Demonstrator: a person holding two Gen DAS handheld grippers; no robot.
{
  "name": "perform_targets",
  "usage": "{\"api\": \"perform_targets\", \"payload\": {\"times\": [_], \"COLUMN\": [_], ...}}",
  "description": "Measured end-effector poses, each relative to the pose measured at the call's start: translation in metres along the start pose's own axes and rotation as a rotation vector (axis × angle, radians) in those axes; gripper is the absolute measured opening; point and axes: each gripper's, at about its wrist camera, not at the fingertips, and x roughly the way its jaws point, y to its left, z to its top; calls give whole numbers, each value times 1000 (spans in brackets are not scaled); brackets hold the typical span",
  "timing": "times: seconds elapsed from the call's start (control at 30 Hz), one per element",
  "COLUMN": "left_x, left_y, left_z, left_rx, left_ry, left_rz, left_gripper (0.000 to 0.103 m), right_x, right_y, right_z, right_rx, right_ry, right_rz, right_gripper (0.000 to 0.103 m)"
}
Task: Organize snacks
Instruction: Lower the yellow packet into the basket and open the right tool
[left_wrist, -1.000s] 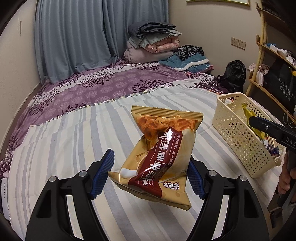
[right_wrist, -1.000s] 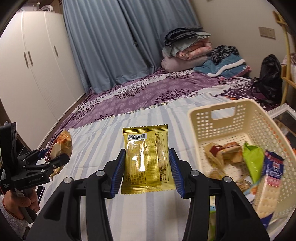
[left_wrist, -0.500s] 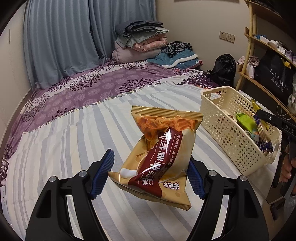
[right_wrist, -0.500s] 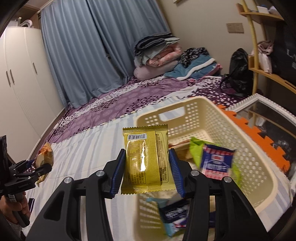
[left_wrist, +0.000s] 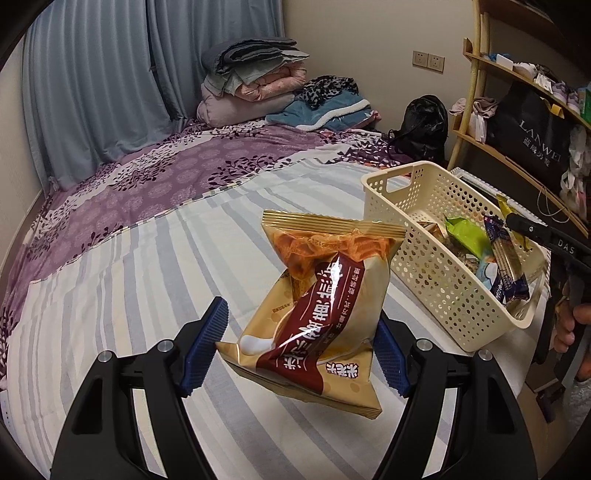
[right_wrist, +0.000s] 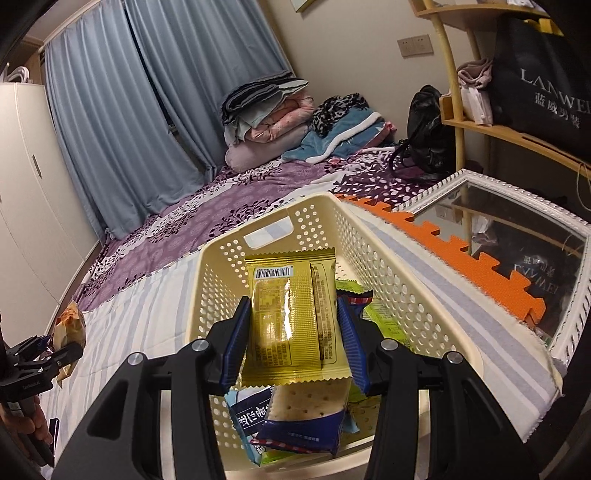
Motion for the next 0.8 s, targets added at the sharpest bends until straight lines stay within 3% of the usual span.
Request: {"api": "perform_targets", "payload": {"times": [0.13,0.2,0.27,0.57,0.8], "left_x": [1,1,2,14,35], "left_y": [-11,-15,-18,-42,-89], "left_z": [2,3,4,17,39], "left_rx": [18,27,33,66,116], "left_ry": [0,2,3,15,26], "left_rz": [-14,-17,-19,-67,-157], "left_gripper": [76,76,76,76,76], "right_x": [10,12,11,-9,-35], "right_y": [9,12,13,-4,-19], "right_z": [0,0,1,-4,-10], "right_rx": [-16,-11,-3,17,7], "right_ry": [18,16,7,-37,-80], "right_rz": [28,36,39,10,-36], "right_gripper": [49,61,66,66,66]}}
